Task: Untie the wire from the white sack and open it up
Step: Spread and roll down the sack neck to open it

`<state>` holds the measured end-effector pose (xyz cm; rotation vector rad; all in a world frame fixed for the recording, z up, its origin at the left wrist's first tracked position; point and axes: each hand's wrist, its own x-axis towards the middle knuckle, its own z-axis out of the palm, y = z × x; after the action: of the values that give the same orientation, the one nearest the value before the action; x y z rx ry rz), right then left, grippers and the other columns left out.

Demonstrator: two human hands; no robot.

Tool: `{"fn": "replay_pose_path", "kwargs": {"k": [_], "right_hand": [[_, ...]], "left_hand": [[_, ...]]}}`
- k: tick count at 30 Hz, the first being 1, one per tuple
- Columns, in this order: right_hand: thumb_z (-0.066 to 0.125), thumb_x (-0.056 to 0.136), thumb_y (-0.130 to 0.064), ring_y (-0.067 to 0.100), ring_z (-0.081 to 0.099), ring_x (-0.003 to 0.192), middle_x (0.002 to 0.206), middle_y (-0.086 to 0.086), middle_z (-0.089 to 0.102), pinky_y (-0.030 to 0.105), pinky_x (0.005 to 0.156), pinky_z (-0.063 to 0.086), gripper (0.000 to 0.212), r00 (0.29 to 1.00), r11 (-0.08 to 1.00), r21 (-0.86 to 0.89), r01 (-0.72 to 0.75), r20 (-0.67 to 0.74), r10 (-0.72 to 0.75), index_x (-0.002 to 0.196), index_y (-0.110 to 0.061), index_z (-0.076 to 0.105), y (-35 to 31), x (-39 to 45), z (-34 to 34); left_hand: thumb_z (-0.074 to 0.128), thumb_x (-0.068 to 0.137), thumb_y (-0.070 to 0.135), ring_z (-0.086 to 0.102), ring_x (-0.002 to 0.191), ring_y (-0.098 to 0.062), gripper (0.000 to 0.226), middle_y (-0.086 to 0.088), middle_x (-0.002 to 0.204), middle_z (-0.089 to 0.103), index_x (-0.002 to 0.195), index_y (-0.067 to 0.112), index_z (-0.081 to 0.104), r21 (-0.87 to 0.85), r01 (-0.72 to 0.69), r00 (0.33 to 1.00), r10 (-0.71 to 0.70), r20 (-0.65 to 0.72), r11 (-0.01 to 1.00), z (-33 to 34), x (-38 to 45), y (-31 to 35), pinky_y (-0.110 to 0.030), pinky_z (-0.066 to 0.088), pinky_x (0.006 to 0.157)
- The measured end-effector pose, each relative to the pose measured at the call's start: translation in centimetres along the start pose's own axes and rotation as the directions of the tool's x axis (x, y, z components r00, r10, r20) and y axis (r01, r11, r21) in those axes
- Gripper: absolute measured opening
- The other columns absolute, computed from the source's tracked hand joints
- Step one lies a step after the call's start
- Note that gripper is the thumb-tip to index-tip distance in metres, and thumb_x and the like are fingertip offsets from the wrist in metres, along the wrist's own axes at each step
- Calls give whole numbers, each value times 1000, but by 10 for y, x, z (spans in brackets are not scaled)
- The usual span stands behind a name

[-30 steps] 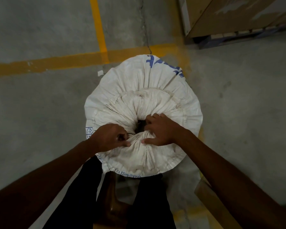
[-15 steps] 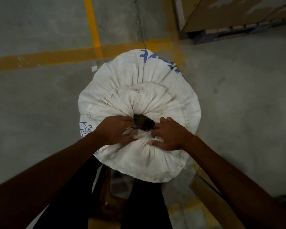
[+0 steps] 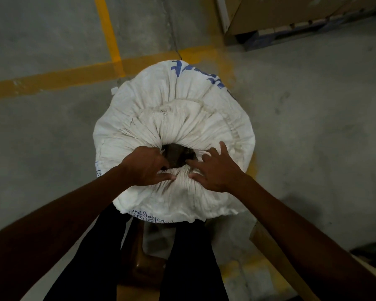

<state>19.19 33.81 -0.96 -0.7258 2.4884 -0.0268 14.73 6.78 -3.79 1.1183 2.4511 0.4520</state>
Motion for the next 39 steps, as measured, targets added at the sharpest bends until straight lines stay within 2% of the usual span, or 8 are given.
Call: {"fn": "replay_pose_path", "kwargs": {"k": [6,13,16,19,23,29,35,39], "right_hand": [[60,93,-34,46,51,131,112,15,66,72,117,18,29,974,974,-206,-89,-224,41,112,-15,70,-14,-4,-2],[54,91,3,38,63,114,133,21,60,49,91,56,43,921,926,86,368,-168,-350,133,-3,58,-20,23,1],[55,92,-10,28,67,94,128,11,63,40,76,52,39,942,920,202,336,-64,-330,131,-11,59,-25,32,-7],[52,97,-27,23,63,75,85,-1,69,42,83,37,17,939,924,170,344,-89,-333,95,-18,66,-31,37,-15],[45,101,-36,25,63,73,75,4,69,45,96,41,36,928,922,153,356,57,-368,77,-17,64,-38,33,-20],[43,105,-44,29,68,96,107,6,73,33,71,39,33,953,934,311,179,181,-242,115,-23,67,-30,3,-19],[39,103,-60,27,53,132,149,4,52,42,108,42,55,916,897,424,-126,397,-59,150,-32,42,-21,-1,-12],[55,99,-51,23,52,133,154,7,47,45,113,42,67,965,670,695,-262,204,165,158,-28,31,-20,10,-10]], "left_hand": [[45,100,63,57,71,-14,46,12,66,60,78,29,67,-83,-171,983,176,55,982,-4,-12,-13,-29,38,81],[44,97,65,57,60,-11,41,17,64,48,84,32,62,-158,-77,990,94,105,984,-17,-25,-15,-27,42,57],[44,95,68,63,64,-14,38,13,70,61,98,37,65,-166,-94,990,109,87,982,-16,-30,-20,-26,42,59],[44,94,72,70,75,-14,42,13,87,73,120,45,64,-183,-112,989,128,76,977,-14,-36,-24,-29,53,64],[35,91,80,72,84,-12,57,13,96,76,125,46,65,-133,-86,988,102,115,987,-15,-41,-25,-32,57,71],[30,90,86,71,74,-10,60,12,83,76,115,47,70,13,-37,989,35,142,999,-12,-49,-27,-25,42,62],[19,80,95,74,87,-17,79,8,91,77,122,46,64,28,141,972,-144,184,990,-10,-49,-23,-29,51,74],[44,84,85,74,96,-32,93,-8,104,77,160,35,27,-130,332,941,-319,110,934,-17,-36,-12,-42,59,83]]}}
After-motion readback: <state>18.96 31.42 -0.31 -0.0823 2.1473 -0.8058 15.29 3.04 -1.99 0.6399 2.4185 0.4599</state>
